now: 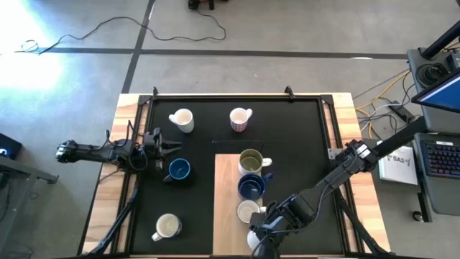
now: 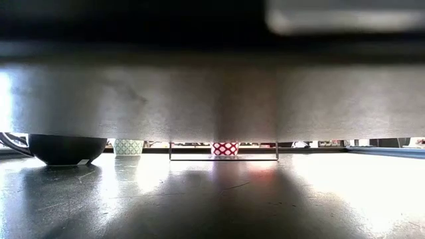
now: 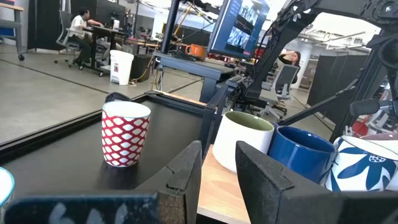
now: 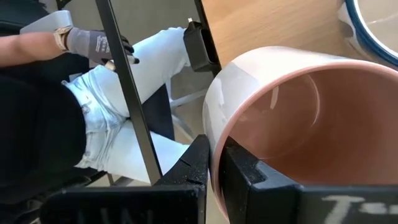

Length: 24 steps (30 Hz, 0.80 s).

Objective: Place coffee mugs
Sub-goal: Put the light orange mug on the shelf

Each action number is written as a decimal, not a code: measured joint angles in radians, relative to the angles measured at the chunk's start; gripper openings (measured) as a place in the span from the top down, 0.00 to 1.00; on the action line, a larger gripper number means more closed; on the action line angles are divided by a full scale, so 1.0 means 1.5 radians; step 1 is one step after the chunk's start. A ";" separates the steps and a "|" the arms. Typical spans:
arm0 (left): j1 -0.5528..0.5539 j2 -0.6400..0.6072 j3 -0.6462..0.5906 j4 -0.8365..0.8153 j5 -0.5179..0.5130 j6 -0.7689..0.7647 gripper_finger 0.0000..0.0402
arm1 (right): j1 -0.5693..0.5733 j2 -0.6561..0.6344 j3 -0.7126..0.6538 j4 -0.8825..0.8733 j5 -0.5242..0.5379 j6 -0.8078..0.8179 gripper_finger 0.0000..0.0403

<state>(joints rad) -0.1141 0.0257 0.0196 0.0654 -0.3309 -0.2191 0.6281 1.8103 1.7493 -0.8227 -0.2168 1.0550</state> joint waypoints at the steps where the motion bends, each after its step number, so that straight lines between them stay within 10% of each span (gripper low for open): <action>1: 0.000 0.000 0.000 0.000 0.000 0.000 0.80 | -0.001 0.000 0.000 0.001 -0.001 0.000 0.97; 24: 0.000 0.000 0.000 0.000 0.000 0.000 0.80 | -0.020 0.036 0.000 0.035 -0.032 -0.032 0.97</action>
<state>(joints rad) -0.1139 0.0254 0.0196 0.0654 -0.3309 -0.2192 0.5983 1.8648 1.7493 -0.7709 -0.2653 1.0073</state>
